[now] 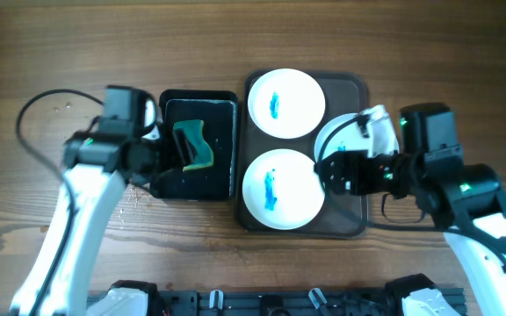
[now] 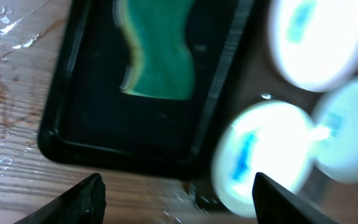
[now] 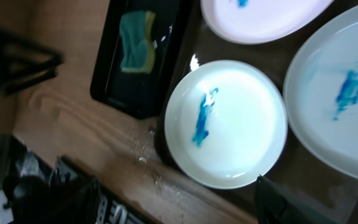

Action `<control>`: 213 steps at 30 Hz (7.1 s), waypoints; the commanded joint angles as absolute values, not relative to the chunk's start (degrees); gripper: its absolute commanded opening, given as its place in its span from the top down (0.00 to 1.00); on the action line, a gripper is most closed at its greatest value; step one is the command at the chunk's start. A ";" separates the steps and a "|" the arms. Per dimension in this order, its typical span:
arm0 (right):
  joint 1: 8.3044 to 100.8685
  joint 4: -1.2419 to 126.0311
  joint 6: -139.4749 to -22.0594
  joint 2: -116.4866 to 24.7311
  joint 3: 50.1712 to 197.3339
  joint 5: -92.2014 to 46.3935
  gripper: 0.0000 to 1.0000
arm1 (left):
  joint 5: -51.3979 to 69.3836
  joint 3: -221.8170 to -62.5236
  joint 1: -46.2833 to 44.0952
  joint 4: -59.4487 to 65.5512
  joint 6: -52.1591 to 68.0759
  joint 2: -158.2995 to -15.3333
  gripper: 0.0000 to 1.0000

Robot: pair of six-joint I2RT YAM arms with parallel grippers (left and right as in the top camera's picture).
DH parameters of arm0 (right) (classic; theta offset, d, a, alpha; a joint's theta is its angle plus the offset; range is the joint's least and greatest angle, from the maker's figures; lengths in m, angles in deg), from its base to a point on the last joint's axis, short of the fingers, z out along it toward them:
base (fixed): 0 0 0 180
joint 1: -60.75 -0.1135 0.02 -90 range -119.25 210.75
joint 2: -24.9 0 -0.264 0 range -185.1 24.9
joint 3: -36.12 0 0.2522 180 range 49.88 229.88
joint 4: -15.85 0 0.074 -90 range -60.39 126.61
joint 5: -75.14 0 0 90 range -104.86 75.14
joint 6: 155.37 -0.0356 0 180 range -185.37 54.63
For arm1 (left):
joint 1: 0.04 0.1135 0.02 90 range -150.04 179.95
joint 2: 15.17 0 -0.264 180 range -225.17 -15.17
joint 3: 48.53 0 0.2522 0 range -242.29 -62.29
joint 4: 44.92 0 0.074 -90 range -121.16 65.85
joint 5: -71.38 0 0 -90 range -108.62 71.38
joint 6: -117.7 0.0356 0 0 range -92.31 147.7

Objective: Clean dirty plates on tray and stack at the side

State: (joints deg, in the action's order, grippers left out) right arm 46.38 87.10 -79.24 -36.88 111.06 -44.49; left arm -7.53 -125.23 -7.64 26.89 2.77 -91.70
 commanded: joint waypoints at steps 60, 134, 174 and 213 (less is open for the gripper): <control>36.92 85.88 -90.56 -36.27 111.26 -33.23 0.20 | -15.01 -125.84 -11.57 14.80 2.99 -112.57 0.36; 36.92 66.47 -97.01 -54.57 89.91 -21.71 0.59 | -14.13 -129.91 -18.22 24.09 2.02 -102.78 0.96; 36.98 56.18 -98.38 -70.02 89.93 -22.76 0.96 | -24.54 -124.25 -30.59 6.60 -8.25 -122.10 0.96; 36.98 56.18 -98.47 -70.02 89.93 -23.70 0.96 | -30.55 -127.59 -34.79 12.57 -8.53 -127.87 0.96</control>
State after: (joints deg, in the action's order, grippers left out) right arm 37.64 55.24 -98.36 -66.39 92.20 -24.88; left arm -8.25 -129.56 -35.60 11.46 -8.18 -124.57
